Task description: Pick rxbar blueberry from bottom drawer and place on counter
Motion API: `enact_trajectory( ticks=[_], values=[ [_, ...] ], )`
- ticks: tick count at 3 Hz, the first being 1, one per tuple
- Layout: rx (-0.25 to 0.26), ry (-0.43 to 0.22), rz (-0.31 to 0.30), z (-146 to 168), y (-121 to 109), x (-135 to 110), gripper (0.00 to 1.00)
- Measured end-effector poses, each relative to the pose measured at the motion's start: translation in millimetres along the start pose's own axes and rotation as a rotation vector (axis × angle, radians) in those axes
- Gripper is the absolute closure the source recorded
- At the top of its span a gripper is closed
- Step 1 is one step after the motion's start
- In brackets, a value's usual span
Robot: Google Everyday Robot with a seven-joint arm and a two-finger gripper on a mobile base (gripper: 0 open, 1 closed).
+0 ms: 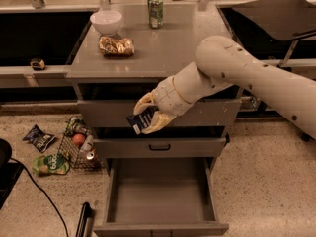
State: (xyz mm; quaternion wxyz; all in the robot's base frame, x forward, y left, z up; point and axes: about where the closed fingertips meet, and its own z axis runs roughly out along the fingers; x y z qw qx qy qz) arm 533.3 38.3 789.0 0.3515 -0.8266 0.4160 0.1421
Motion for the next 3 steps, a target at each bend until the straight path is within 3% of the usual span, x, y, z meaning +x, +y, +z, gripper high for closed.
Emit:
enact_trajectory(
  ticks=[1,2,3],
  values=[
    [0.0,0.0,0.0,0,0,0,1.0],
    [0.001,0.009,0.011,-26,-12,0,1.0],
    [-0.02,0.066,0.02,-71,-37,4,1.0]
  ],
)
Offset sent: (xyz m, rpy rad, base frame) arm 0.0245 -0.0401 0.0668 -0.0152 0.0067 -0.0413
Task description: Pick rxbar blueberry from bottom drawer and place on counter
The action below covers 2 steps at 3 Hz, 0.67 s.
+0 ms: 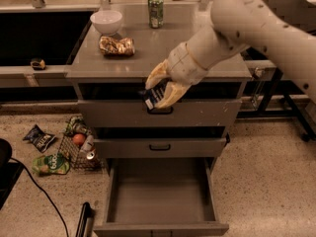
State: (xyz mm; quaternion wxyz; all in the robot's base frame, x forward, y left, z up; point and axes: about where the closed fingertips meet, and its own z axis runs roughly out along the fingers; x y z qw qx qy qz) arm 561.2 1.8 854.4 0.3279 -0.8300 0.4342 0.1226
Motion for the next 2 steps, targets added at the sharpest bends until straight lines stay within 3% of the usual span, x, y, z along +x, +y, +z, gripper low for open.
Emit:
enact_trajectory(
  ticks=[1,2],
  values=[
    [-0.021,0.042,0.034,-36,-23,27,1.0],
    [0.014,0.05,0.023,-56,-35,25,1.0]
  ],
)
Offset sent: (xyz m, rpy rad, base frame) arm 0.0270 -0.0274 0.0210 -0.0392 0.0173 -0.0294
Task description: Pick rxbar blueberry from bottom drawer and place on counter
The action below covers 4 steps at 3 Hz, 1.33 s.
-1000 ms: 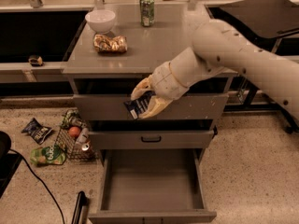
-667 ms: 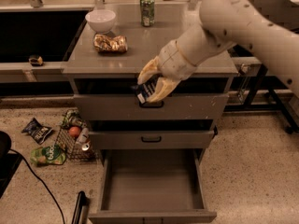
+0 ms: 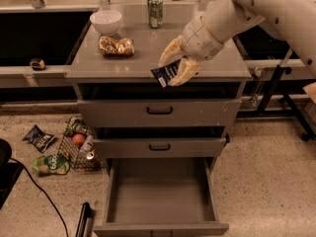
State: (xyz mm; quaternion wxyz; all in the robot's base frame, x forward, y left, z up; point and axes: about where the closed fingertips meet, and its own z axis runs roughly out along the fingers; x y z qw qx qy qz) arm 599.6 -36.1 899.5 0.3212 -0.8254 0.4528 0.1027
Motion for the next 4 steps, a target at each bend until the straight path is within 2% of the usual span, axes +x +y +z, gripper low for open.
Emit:
enact_trajectory(
  ticks=[1,2,3,4],
  values=[
    [0.0,0.0,0.0,0,0,0,1.0],
    [0.044,0.009,0.077,-4,-16,14,1.0],
    [0.112,0.013,0.199,-11,-33,47,1.0],
    [0.19,0.01,0.291,-17,-50,79,1.0]
  ],
)
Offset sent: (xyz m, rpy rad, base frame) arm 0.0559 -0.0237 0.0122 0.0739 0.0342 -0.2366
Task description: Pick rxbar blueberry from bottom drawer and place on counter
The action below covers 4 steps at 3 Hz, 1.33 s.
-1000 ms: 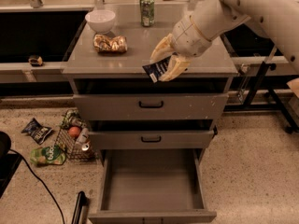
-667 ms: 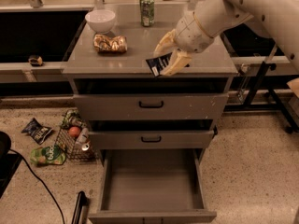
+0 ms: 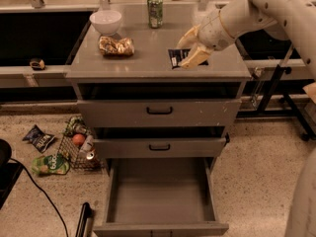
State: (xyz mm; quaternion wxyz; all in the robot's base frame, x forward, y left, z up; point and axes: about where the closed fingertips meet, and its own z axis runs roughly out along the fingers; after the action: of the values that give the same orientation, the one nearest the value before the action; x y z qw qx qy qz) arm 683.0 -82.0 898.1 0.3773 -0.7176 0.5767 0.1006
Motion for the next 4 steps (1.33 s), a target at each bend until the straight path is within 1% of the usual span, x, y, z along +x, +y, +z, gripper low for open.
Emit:
enact_trajectory(
  ticks=[1,2,3,4],
  values=[
    [0.064,-0.004,0.074,2,-25,26,0.82],
    [0.117,-0.022,0.114,1,-42,44,0.58],
    [0.149,-0.038,0.13,-1,-53,55,0.35],
    [0.175,-0.059,0.139,-4,-58,62,0.12]
  ],
)
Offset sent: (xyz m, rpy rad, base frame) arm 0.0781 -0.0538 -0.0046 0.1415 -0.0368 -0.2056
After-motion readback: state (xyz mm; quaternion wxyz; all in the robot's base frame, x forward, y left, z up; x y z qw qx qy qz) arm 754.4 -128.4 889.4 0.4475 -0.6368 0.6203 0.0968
